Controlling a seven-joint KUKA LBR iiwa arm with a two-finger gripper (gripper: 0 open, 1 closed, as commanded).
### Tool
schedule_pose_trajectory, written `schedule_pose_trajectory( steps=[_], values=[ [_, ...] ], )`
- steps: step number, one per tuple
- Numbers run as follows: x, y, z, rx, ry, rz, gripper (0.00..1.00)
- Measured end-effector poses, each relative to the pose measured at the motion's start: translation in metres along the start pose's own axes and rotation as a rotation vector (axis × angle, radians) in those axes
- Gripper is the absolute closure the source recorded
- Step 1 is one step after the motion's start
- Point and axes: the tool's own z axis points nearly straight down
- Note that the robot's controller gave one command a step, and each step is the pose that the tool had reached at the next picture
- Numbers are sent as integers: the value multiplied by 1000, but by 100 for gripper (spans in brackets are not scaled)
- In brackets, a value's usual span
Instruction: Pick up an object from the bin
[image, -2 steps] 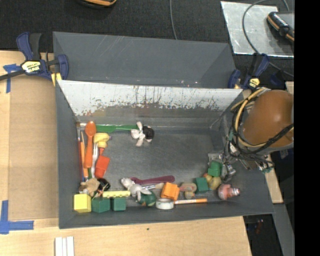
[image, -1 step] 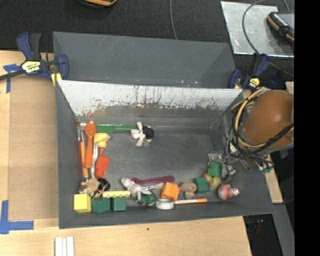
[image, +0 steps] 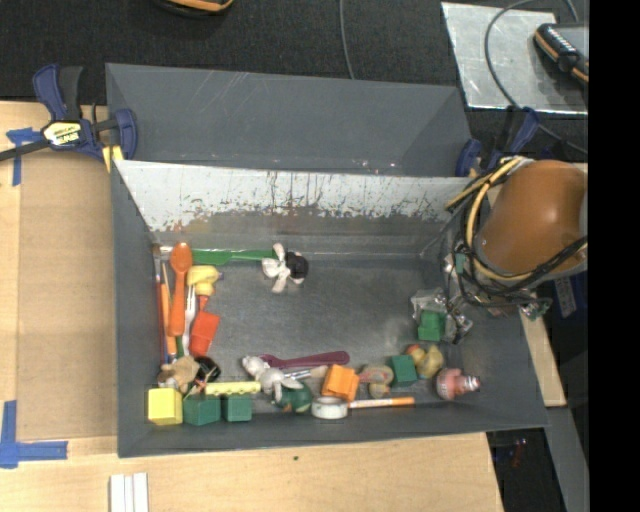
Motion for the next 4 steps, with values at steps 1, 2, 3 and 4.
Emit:
schedule_pose_trajectory(
  steps=[1,2,3,4],
  values=[
    [-31,12,-15,0,-1,7,100],
    [-36,24,-34,-8,2,160,100],
    [-31,21,-63,1,-6,185,100],
    [-39,23,-106,-3,-3,133,100]
  ],
)
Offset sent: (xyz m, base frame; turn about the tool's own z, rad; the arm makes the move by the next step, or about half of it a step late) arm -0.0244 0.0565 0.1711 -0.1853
